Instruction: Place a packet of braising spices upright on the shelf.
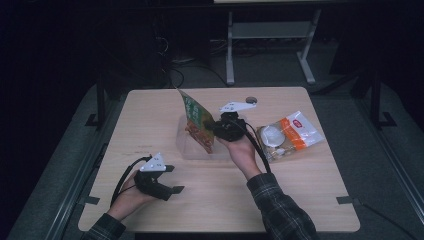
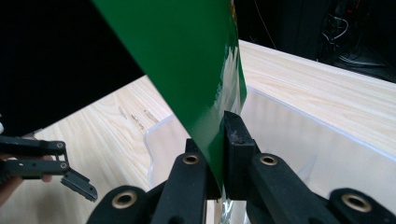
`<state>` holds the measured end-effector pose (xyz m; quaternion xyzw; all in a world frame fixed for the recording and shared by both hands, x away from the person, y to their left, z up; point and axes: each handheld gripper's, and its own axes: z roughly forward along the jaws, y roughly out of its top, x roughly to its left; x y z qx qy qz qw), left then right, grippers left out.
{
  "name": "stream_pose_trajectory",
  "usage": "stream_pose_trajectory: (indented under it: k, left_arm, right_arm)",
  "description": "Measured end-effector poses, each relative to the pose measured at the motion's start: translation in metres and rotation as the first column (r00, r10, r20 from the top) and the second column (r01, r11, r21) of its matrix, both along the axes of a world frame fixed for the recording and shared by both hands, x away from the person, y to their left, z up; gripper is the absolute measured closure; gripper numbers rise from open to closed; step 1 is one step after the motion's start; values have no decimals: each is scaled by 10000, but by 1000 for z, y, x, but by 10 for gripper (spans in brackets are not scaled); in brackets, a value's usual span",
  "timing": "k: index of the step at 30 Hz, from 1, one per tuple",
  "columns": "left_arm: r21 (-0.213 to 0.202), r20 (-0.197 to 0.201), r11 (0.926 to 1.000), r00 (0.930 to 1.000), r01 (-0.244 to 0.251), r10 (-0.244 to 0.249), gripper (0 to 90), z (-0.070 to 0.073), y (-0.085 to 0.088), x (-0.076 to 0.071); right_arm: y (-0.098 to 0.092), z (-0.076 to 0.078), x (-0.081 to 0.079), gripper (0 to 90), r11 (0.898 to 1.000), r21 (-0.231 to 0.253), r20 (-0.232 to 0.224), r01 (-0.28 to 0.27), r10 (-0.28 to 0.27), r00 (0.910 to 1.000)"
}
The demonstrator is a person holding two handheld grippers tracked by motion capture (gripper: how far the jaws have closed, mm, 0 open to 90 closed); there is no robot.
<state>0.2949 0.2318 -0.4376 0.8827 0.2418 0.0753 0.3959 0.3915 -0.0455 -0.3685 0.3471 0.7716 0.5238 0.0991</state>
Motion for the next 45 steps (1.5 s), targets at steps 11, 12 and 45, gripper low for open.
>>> stream_pose_trajectory:
  k: [11,12,45]
  left_arm:
    - [-102,-101,9999,9999,-72,71,173,-1,-1,-1]
    - [-110,-106,9999,9999,-74,73,173,-1,-1,-1]
    - [13,-83,10000,9999,59,-59,173,-3,-4,-1]
  right_arm:
    - [3,0,-3,633,9988,-102,-37,-476,476,9989]
    - [3,0,-4,598,9987,-58,-57,-510,509,9987]
    - [-53,-6,-68,254,9824,-1247,209,-1393,1429,9895]
